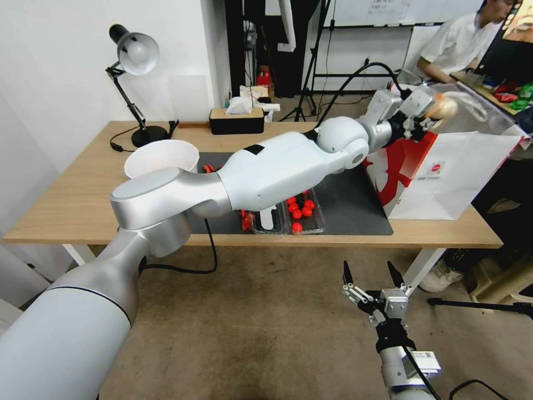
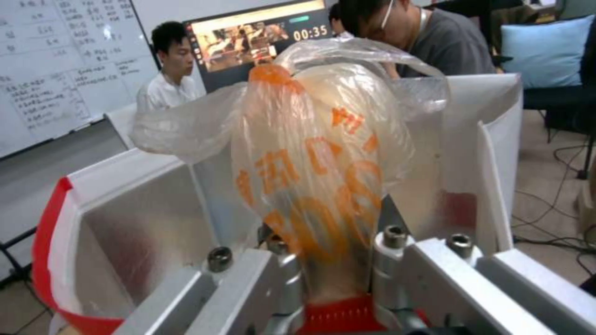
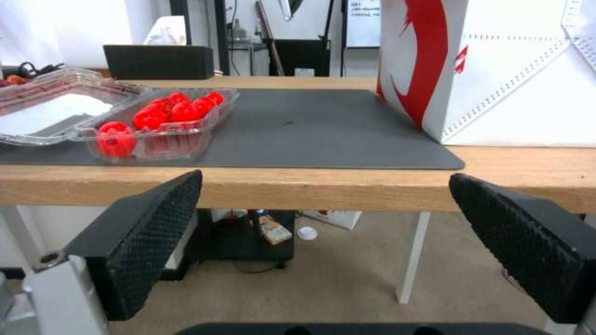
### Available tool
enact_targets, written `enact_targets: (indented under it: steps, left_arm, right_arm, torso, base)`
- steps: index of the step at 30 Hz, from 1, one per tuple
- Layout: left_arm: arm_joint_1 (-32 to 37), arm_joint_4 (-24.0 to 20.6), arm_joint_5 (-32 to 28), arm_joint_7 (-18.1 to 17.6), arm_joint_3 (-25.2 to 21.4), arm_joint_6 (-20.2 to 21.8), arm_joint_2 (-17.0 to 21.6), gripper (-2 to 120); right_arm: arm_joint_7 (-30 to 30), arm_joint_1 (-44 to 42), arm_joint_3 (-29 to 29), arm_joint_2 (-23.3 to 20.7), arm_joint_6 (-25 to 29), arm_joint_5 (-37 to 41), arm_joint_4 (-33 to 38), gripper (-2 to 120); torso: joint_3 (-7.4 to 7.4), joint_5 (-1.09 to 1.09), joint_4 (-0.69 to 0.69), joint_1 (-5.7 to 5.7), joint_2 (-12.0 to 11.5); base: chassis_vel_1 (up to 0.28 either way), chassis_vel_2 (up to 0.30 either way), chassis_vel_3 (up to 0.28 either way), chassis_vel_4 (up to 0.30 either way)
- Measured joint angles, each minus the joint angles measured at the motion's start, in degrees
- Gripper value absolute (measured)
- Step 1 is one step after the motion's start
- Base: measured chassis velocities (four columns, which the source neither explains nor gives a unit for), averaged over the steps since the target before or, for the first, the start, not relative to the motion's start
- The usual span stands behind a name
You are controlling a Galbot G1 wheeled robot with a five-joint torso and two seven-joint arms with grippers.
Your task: Pick up the trash from the table and place it into the takeout bag.
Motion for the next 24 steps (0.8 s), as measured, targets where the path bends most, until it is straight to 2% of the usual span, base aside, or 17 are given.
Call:
enact_targets:
  steps: [2, 6, 8, 9, 14, 15, 16, 17, 19, 20, 21, 24]
  left_arm:
    - [0.3, -0.11, 0.02, -0.34, 0.0, 0.07, 0.04, 23]
    - [0.49, -0.41, 0.0, -0.57, -0.07, 0.15, 0.06, 33]
    - [0.69, -1.11, -0.02, -1.35, -0.3, 0.26, 0.09, 46]
    - [0.69, -1.11, -0.02, -1.35, -0.3, 0.26, 0.09, 46]
    - [0.35, -2.26, 0.01, -2.23, -0.45, 0.87, 0.38, 67]
    - [0.35, -2.26, 0.01, -2.23, -0.45, 0.87, 0.38, 67]
    - [0.01, -2.23, 0.01, -2.36, -0.57, 1.11, 0.29, 74]
    - [0.01, -2.23, 0.01, -2.36, -0.57, 1.11, 0.29, 74]
    - [-0.52, -2.16, -0.02, -2.56, -0.73, 1.3, 0.13, 85]
    - [-0.52, -2.16, -0.02, -2.56, -0.73, 1.3, 0.13, 85]
    - [-0.64, -2.2, -0.04, -2.67, -0.77, 1.38, 0.12, 91]
    - [-0.79, -2.36, -0.08, -2.93, -0.81, 1.65, 0.18, 99]
  right_arm:
    - [0.02, 0.11, 0.01, -0.02, 0.0, 0.03, -0.2, 100]
    - [0.02, 0.29, 0.01, 0.01, 0.0, 0.04, -0.31, 100]
    - [0.03, 0.46, -0.02, 0.18, 0.0, 0.04, -0.33, 100]
    - [0.03, 0.46, -0.02, 0.18, 0.0, 0.04, -0.33, 100]
    - [0.04, 0.41, -0.1, 0.6, -0.06, 0.04, -0.33, 100]
    - [0.04, 0.41, -0.1, 0.6, -0.06, 0.04, -0.33, 100]
    - [0.04, 0.37, -0.1, 0.65, -0.06, 0.02, -0.3, 100]
    - [0.04, 0.37, -0.1, 0.65, -0.06, 0.02, -0.3, 100]
    - [0.04, 0.21, -0.04, 0.68, -0.07, 0.01, -0.08, 100]
    - [0.04, 0.21, -0.04, 0.68, -0.07, 0.01, -0.08, 100]
    - [0.05, 0.14, 0.02, 0.68, -0.07, 0.0, 0.04, 100]
    - [0.06, 0.02, 0.06, 0.71, -0.07, -0.01, 0.19, 100]
  torso:
    - [0.0, 0.0, -0.01, 0.0, 0.0]
    - [0.0, 0.0, -0.01, 0.0, 0.0]
    - [0.0, 0.0, 0.0, 0.0, 0.0]
    - [0.0, 0.0, 0.0, 0.0, 0.0]
    - [0.0, 0.0, -0.01, 0.0, 0.0]
    - [0.0, 0.0, -0.01, 0.0, 0.0]
    - [0.0, 0.0, -0.01, 0.0, 0.0]
    - [0.0, 0.0, -0.01, 0.0, 0.0]
    - [0.0, 0.0, -0.02, 0.0, 0.0]
    - [0.0, 0.0, -0.02, 0.0, 0.0]
    - [0.0, 0.0, -0.02, 0.0, 0.0]
    - [0.0, 0.0, -0.01, 0.0, 0.0]
  base:
    - [0.0, 0.0, 0.0, 0.0]
    - [0.0, 0.0, 0.0, 0.0]
    - [0.0, 0.0, 0.0, 0.0]
    - [0.0, 0.0, 0.0, 0.0]
    - [0.0, 0.0, 0.0, 0.0]
    - [0.0, 0.0, 0.0, 0.0]
    - [0.0, 0.0, 0.0, 0.0]
    - [0.0, 0.0, 0.0, 0.0]
    - [0.0, 0.0, 0.0, 0.0]
    - [0.0, 0.0, 0.0, 0.0]
    - [0.0, 0.0, 0.0, 0.0]
    - [0.0, 0.0, 0.0, 0.0]
